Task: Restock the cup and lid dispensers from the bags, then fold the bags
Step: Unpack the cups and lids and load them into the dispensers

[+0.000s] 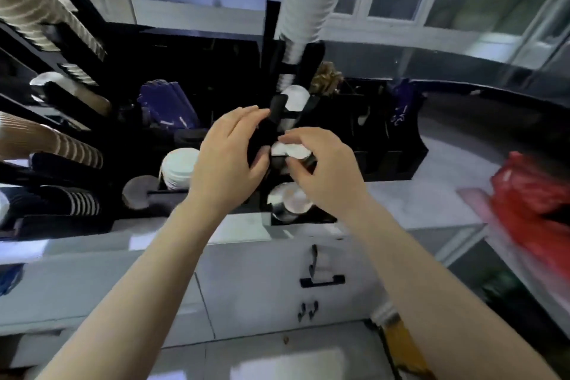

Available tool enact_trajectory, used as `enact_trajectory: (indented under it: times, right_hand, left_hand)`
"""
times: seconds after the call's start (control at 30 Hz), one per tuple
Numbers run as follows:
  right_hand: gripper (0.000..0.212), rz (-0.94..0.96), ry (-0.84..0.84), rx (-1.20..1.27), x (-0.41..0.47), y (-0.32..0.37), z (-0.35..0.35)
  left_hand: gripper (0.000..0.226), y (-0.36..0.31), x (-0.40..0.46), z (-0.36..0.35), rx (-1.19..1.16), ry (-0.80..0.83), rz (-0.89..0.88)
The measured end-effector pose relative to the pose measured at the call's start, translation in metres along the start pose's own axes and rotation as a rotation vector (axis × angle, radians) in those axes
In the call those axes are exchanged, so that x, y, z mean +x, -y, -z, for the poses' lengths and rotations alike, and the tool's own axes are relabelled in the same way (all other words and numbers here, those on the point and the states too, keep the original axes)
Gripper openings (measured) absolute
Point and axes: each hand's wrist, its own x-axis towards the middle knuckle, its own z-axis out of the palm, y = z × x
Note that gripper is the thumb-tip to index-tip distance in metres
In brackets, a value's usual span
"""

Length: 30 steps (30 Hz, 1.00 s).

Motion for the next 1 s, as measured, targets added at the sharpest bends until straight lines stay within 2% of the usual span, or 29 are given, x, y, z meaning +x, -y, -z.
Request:
enact_trajectory:
  times: [0.27, 0.43, 0.63, 0.73, 0.87, 1.0]
  right_hand:
    - [0.03, -0.302, -0.031, -0.269, -0.129, -0.116, 0.175]
    - [0.029, -0.431, -0.077, -0.378, -0.197, -0.173, 0.253]
    - [0.025, -0.58, -0.262, -0.576, -0.251, -0.239, 0.314]
    - [0.026, -0.68, -0.246, -0.615, -0.269, -0.27, 0.334]
    - [0.027, -0.693, -0.242, -0.703, -0.276, -0.315, 0.359]
    - [0.032, -0.668, -0.094, -0.768, -0.262, -0.37, 0.377]
  left_hand:
    - [0.046, -0.184, -0.014, -0.141, -0.238, 0.149, -0.077]
    - [0.044, -0.267, -0.015, -0.213, -0.323, 0.276, -0.113]
    - [0.039, -0.323, 0.001, -0.289, -0.412, 0.425, -0.184]
    - [0.033, -0.344, 0.018, -0.331, -0.491, 0.436, -0.204]
    - [0.028, -0.368, 0.047, -0.4, -0.561, 0.365, -0.224]
    - [0.026, -0.395, 0.091, -0.47, -0.644, 0.404, -0.331]
